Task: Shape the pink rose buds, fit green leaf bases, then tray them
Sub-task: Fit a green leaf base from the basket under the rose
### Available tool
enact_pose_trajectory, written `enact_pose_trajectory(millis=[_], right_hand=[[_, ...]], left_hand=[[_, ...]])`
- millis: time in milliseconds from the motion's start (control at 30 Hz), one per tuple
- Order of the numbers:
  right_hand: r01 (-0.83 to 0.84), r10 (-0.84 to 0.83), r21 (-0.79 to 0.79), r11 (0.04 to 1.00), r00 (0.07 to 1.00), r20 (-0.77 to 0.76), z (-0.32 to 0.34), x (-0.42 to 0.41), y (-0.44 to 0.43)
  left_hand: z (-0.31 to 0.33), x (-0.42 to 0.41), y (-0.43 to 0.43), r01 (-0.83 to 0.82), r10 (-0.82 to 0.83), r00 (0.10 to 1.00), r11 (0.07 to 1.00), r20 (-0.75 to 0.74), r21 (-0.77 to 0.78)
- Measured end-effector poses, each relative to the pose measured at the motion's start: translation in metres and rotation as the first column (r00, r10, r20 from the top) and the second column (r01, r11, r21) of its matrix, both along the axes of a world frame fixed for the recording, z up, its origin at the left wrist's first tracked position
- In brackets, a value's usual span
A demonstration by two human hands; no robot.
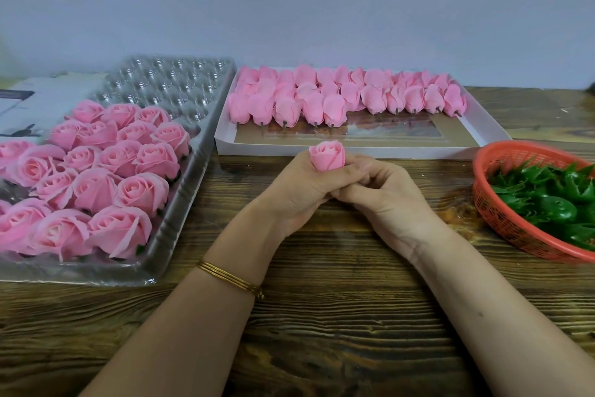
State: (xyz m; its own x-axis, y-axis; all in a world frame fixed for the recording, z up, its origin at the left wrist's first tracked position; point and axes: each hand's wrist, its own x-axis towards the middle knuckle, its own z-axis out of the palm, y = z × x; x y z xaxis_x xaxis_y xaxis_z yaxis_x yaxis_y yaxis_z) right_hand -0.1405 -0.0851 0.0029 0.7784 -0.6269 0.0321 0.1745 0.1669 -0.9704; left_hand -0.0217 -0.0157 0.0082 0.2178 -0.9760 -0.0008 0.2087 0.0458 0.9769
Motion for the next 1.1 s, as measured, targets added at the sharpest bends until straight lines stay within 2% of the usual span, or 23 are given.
enact_pose_trajectory(millis=[100, 200, 267, 367, 500, 667, 800, 1100], right_hand=[[-0.022, 0.021, 0.027, 0.999, 1.000, 0.014, 0.001, -0.001, -0.001], [0.014, -0.013, 0.004, 1.000, 0.999, -0.047, 0.002, -0.001, -0.003], [0.113, -0.114, -0.025, 0.993, 0.988, -0.102, 0.003, -0.001, -0.004], [0.298, -0.309, -0.112, 0.948, 0.945, -0.104, 0.005, -0.002, -0.006], [0.403, -0.410, -0.189, 0.895, 0.912, 0.006, 0.009, -0.001, -0.001], [0.386, -0.374, -0.270, 0.882, 0.922, 0.096, 0.010, 0.001, 0.006], [0.351, -0.353, -0.389, 0.852, 0.933, 0.069, 0.006, 0.005, 0.009], [0.308, -0.315, -0.517, 0.799, 0.946, 0.076, -0.001, 0.008, 0.006]], left_hand=[[-0.001, -0.001, -0.002, -0.061, 0.061, 0.998, 0.998, 0.007, -0.003], [-0.004, -0.005, -0.005, -0.182, 0.183, 0.981, 0.983, 0.056, -0.025], [-0.006, -0.007, -0.006, -0.287, 0.292, 0.949, 0.956, 0.122, -0.057], [-0.009, -0.005, -0.007, -0.380, 0.394, 0.867, 0.919, 0.304, -0.107], [-0.008, -0.008, -0.006, -0.346, 0.330, 0.852, 0.938, 0.407, -0.036], [-0.008, -0.012, -0.007, -0.292, 0.243, 0.812, 0.956, 0.531, 0.009], [-0.010, -0.013, -0.007, -0.297, 0.233, 0.775, 0.955, 0.587, 0.013], [-0.012, -0.014, -0.010, -0.325, 0.248, 0.731, 0.946, 0.635, 0.004]])
